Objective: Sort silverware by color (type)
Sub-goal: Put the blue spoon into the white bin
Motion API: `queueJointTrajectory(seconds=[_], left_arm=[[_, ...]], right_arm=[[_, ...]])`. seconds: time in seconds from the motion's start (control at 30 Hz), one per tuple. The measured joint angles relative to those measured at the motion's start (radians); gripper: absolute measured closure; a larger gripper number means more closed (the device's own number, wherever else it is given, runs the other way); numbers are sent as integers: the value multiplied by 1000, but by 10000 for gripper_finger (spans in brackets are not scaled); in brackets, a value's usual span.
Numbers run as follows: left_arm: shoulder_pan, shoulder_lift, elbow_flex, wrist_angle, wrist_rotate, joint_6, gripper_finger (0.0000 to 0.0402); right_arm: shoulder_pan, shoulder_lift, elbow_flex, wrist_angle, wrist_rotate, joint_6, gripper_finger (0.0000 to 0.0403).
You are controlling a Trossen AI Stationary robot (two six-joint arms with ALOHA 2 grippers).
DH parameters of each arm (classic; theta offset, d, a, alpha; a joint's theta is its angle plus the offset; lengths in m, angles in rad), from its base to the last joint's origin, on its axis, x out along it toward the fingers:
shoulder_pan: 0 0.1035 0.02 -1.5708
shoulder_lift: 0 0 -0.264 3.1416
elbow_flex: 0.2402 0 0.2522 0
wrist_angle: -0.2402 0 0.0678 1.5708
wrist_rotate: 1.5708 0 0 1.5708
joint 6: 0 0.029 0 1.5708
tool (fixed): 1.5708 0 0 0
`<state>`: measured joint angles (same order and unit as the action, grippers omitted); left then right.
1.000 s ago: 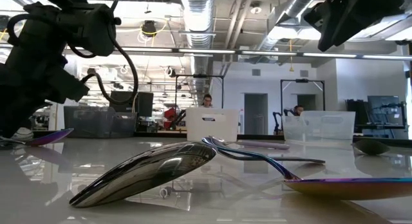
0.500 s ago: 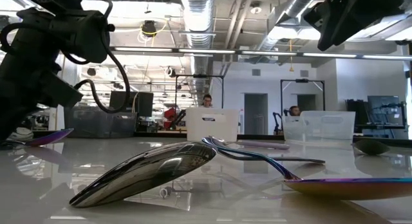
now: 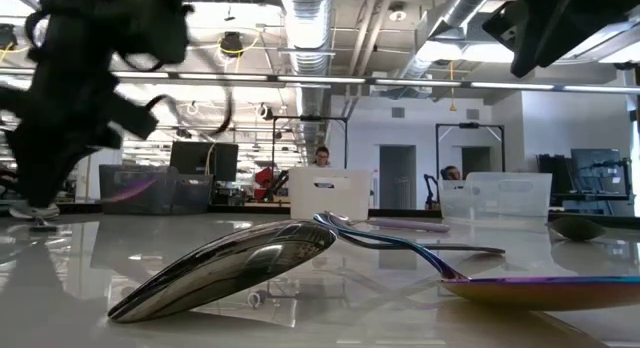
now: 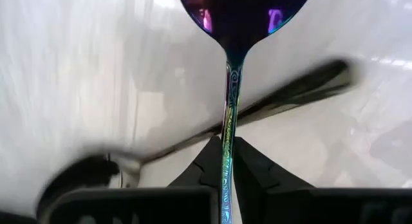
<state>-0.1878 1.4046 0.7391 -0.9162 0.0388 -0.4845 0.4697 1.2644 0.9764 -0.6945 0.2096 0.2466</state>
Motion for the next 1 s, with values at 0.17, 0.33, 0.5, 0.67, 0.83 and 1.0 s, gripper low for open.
queueJointTrajectory(seconds=[0.17,0.33,0.5,0.67,0.83,1.0], left_arm=[[20,1,171,-39,38,57,399],[93,1,435,-168,32,144,400],[267,20,677,-57,-88,143,401],[482,153,842,26,-65,63,401],[627,365,998,48,82,41,401],[702,580,1166,40,188,29,401]], right_arm=[[14,0,0,-1,11,27,266],[41,0,0,-2,37,35,266],[54,0,0,-2,86,18,266],[54,0,0,-2,107,18,266],[47,0,0,-2,108,-13,266],[34,0,0,-12,108,-20,266]])
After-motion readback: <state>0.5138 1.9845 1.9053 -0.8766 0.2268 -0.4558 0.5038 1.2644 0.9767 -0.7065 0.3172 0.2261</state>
